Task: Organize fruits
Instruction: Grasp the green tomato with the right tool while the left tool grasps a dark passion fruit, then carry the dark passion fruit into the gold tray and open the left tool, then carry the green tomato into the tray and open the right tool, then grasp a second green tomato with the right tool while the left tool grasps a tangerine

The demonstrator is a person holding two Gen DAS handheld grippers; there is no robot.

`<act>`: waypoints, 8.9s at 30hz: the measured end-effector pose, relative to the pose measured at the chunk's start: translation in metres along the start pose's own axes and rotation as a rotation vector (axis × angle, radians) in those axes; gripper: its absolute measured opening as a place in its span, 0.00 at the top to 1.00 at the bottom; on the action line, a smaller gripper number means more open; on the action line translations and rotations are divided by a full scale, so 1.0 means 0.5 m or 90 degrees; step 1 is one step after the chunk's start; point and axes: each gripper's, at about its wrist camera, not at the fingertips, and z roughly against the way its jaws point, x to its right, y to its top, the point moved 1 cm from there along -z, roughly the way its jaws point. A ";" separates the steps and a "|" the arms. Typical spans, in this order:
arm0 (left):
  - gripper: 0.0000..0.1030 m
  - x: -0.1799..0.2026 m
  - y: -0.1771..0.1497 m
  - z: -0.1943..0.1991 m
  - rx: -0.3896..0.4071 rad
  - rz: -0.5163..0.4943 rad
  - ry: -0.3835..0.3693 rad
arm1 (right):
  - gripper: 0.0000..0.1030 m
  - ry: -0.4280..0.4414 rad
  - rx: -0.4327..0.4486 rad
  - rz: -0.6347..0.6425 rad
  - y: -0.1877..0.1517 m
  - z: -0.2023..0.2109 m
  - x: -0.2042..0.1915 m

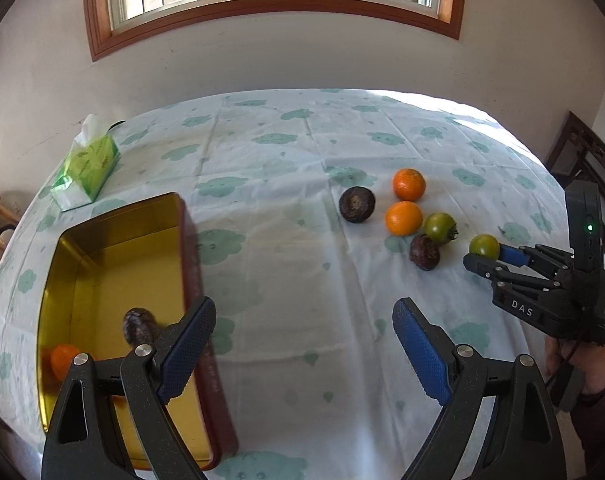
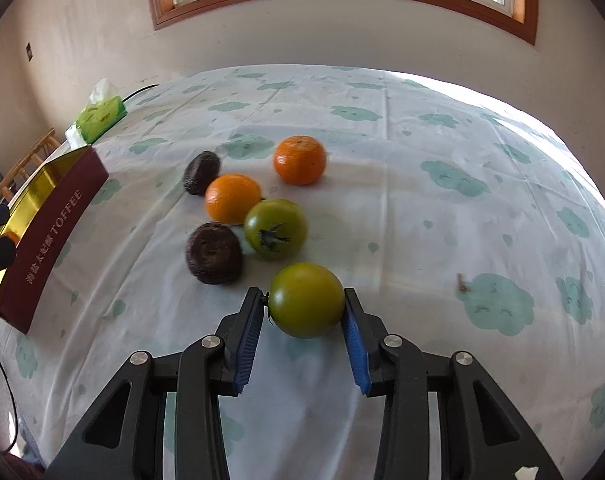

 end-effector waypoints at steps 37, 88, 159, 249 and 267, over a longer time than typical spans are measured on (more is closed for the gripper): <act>0.66 0.114 0.005 -0.125 -0.051 -0.007 -0.063 | 0.62 -0.062 0.000 -0.046 0.003 -0.018 0.092; 0.66 -0.267 -0.148 0.012 -0.066 0.128 0.131 | 0.62 -0.064 0.000 -0.044 0.004 -0.017 0.091; 0.13 -0.421 -0.214 0.167 0.007 0.254 0.219 | 0.64 0.256 -0.015 0.339 0.048 0.002 -0.643; 0.58 0.180 0.078 -0.251 -0.045 -0.064 -0.047 | 0.65 -0.042 0.001 -0.031 0.050 -0.052 0.106; 0.58 0.120 0.003 -0.146 -0.046 -0.019 -0.038 | 0.65 -0.045 0.000 -0.028 0.051 -0.053 0.106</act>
